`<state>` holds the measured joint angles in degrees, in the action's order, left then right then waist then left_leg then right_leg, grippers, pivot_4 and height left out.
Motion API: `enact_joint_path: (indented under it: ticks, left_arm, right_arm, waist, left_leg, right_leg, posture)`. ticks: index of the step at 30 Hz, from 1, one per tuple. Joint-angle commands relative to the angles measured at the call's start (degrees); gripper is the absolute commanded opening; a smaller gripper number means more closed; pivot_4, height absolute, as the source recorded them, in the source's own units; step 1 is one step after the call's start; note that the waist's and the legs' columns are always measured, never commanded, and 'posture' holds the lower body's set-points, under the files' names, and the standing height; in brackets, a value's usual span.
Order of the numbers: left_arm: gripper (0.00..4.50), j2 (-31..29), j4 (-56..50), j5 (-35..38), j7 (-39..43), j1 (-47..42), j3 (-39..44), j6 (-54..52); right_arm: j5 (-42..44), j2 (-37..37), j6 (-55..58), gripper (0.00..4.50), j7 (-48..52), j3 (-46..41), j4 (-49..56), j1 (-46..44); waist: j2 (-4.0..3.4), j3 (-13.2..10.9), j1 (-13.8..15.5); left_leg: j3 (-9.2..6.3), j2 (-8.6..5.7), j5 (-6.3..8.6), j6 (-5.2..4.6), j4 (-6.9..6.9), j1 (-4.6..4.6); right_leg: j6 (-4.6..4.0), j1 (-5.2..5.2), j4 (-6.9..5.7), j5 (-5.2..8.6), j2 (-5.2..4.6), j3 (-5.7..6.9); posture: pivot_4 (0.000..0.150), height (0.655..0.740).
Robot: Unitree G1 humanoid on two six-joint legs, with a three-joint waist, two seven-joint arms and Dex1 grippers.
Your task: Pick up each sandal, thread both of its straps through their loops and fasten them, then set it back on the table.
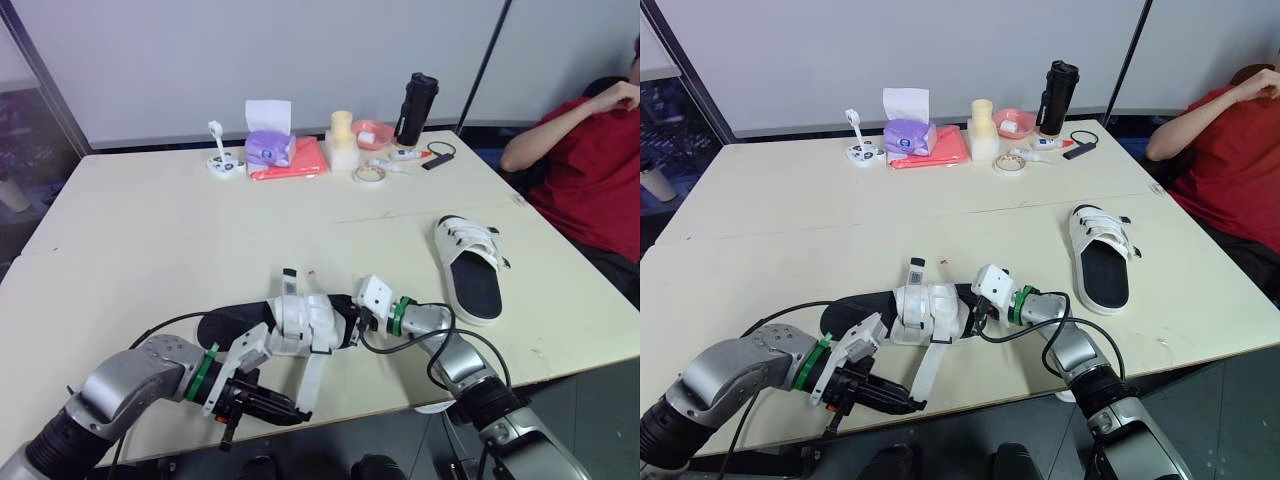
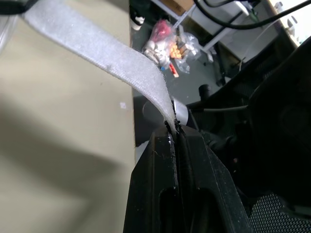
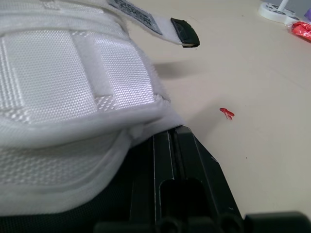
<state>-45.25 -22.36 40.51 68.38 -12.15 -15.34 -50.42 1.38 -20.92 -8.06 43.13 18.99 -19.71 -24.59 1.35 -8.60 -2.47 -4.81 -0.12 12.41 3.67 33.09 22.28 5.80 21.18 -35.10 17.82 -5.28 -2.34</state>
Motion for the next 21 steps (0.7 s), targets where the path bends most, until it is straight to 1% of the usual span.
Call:
enact_joint_path:
  ticks: [1,4,6,9,13,16,19,20,21]
  left_arm:
    - [0.01,4.4,0.0,9.0,-2.4,-4.1,6.6,-4.3]
    - [0.01,8.3,2.6,14.9,-6.1,-8.1,11.1,-8.4]
    - [0.01,10.9,5.3,17.2,-8.6,-10.6,13.1,-10.5]
    - [0.01,14.8,11.4,17.6,-13.2,-13.7,15.2,-12.3]
    - [0.01,19.5,22.7,15.7,-18.4,-17.8,17.8,-12.9]
    - [0.01,21.4,27.8,14.8,-20.3,-19.9,18.5,-13.1]
    - [0.01,21.7,29.8,14.4,-19.5,-21.1,17.9,-13.5]
    - [0.65,21.6,30.0,14.3,-19.1,-21.3,17.8,-13.3]
    - [0.97,21.6,30.1,14.4,-18.8,-21.6,17.9,-13.1]
  right_arm:
    - [-6.1,-2.0,5.9,0.0,-1.0,2.8,-11.8,4.8]
    - [-6.1,-1.9,5.9,0.0,-1.0,2.9,-12.0,4.8]
    - [-6.1,-1.9,5.9,0.0,-1.0,2.9,-12.1,4.8]
    - [-6.2,-1.8,6.0,0.0,-1.1,3.0,-12.1,4.7]
    - [-6.1,-1.8,6.0,0.0,-1.3,2.9,-12.2,4.8]
    - [-6.1,-1.7,6.1,0.0,-1.4,3.0,-12.2,4.7]
    - [-6.1,-1.8,6.3,0.0,-1.6,3.0,-11.9,4.9]
    - [-6.0,-1.9,6.3,0.0,-1.6,2.9,-11.8,4.9]
    - [-6.0,-1.9,6.3,0.0,-1.7,2.9,-11.8,5.0]
  waist:
    - [0.01,0.0,0.1]
    - [0.05,0.0,0.1]
    - [0.07,0.0,0.1]
    - [0.21,0.1,0.1]
    - [0.34,0.2,0.3]
    - [0.36,0.2,0.3]
    - [0.37,0.2,0.3]
    - [0.37,0.2,0.3]
    - [0.37,0.2,0.3]
  left_leg:
    - [0.0,0.0,0.0,0.0,0.0,0.02]
    - [-0.01,-0.02,0.0,-0.01,0.02,0.03]
    - [0.0,-0.04,-0.02,-0.03,0.02,0.01]
    - [-0.04,-0.08,-0.11,-0.18,0.03,0.0]
    - [-0.09,-0.11,-0.13,-0.18,0.08,-0.08]
    - [-0.17,-0.18,-0.13,-0.18,0.13,-0.12]
    - [-0.18,-0.2,-0.13,-0.17,0.13,-0.16]
    - [-0.18,-0.2,-0.14,-0.16,0.13,-0.16]
    - [-0.18,-0.21,-0.14,-0.16,0.13,-0.18]
  right_leg:
    - [0.0,0.01,0.0,0.0,-0.02,0.02]
    - [0.0,0.02,0.0,0.0,-0.03,0.09]
    - [0.01,0.01,0.0,0.0,-0.02,0.14]
    - [0.03,-0.01,-0.03,-0.02,0.01,0.31]
    - [0.07,-0.12,-0.07,-0.04,0.2,0.5]
    - [0.1,-0.23,-0.08,-0.06,0.26,0.66]
    - [0.12,-0.29,-0.08,-0.07,0.26,0.7]
    - [0.14,-0.31,-0.08,-0.08,0.27,0.72]
    - [0.15,-0.33,-0.08,-0.08,0.27,0.74]
  posture:
    - [0.15,0.74]
    - [0.15,0.74]
    - [0.15,0.74]
    - [0.15,0.74]
    - [0.15,0.74]
    - [0.15,0.74]
    - [0.15,0.74]
    - [0.15,0.74]
    - [0.15,0.74]
